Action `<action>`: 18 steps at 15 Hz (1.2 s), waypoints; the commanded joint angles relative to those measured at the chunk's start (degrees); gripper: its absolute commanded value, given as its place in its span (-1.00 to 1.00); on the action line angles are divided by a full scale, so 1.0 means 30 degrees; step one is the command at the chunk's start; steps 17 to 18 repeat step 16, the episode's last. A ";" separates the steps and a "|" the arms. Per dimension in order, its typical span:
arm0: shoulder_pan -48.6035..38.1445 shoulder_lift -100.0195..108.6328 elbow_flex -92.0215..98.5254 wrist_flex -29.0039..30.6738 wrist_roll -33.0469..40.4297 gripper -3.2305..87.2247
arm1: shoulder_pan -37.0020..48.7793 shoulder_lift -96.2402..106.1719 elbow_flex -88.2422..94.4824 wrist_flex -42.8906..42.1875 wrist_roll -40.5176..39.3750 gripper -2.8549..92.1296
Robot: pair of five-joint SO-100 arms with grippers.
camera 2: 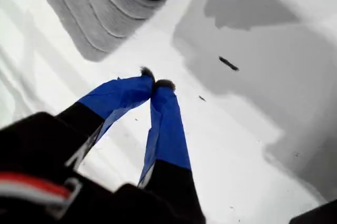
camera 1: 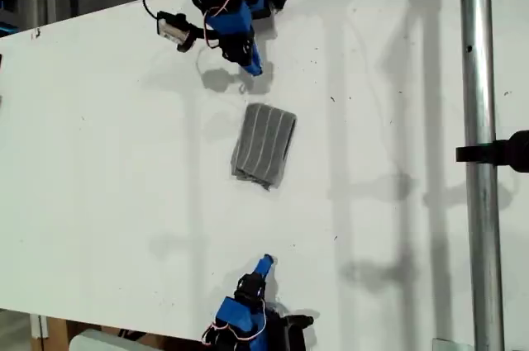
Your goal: Grasp corners of a towel and fold twice.
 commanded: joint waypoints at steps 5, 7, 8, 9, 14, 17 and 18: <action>-0.0059 0.0088 0.0146 0.1055 0.5596 -0.98 | -0.0322 0.8086 0.2549 0.5479 -0.0439 -0.88; -0.0059 0.0088 0.0146 0.0996 0.9346 -0.98 | 0.0234 0.8115 0.2549 0.5654 -0.1729 -0.88; -0.0059 0.0088 0.0146 0.0996 0.9287 -0.98 | 0.0293 0.8115 0.2549 0.5654 -0.1729 -0.88; -0.0059 0.0088 0.0146 0.0996 0.9287 -0.98 | 0.0293 0.8115 0.2549 0.5654 -0.1729 -0.88; -0.0088 0.0088 0.0146 0.0996 0.9287 -0.98 | 0.0234 0.8115 0.2549 0.5654 -0.1729 -0.88; -0.0088 0.0088 0.0146 0.0996 0.9287 -0.98 | 0.0234 0.8115 0.2549 0.5654 -0.1729 -0.88; -0.0088 0.0088 0.0146 0.0996 0.9287 -0.98 | 0.0234 0.8115 0.2549 0.5654 -0.1729 -0.88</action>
